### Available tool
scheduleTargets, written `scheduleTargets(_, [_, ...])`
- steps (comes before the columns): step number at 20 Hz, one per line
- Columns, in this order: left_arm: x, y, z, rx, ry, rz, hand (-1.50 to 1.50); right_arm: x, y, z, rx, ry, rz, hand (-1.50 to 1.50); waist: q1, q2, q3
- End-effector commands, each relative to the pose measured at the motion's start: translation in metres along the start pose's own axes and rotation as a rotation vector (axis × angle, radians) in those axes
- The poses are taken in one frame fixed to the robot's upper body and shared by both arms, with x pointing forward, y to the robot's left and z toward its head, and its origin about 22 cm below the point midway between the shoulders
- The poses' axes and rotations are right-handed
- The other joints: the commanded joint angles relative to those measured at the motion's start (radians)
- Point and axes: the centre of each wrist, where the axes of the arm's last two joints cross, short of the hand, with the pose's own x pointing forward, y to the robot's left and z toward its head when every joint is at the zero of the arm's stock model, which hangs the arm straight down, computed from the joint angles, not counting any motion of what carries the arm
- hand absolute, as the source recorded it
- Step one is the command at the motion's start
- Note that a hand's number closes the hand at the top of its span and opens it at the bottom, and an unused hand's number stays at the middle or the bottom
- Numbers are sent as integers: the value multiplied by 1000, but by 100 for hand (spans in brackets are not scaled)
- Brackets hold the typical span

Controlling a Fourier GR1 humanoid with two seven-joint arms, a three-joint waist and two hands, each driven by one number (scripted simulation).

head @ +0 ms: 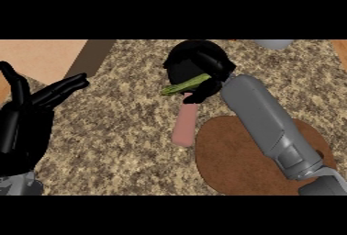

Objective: Pick the squash from the cutting board and place it in the pot

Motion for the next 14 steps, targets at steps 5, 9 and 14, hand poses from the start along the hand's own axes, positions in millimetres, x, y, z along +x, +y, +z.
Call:
scheduleTargets(5, [-40,19,3,107,232,-43,0,-8,-11,-8,-81,-88,-404,-150,-13,14,-16])
scheduleTargets(9, [-40,19,-2,114,220,-28,0,-24,-41,12,-123,-85,-513,-150,-22,26,-16])
scheduleTargets(14, [-41,15,2,96,217,-29,0,-37,-82,37,-152,-61,-530,-150,-13,29,-16])
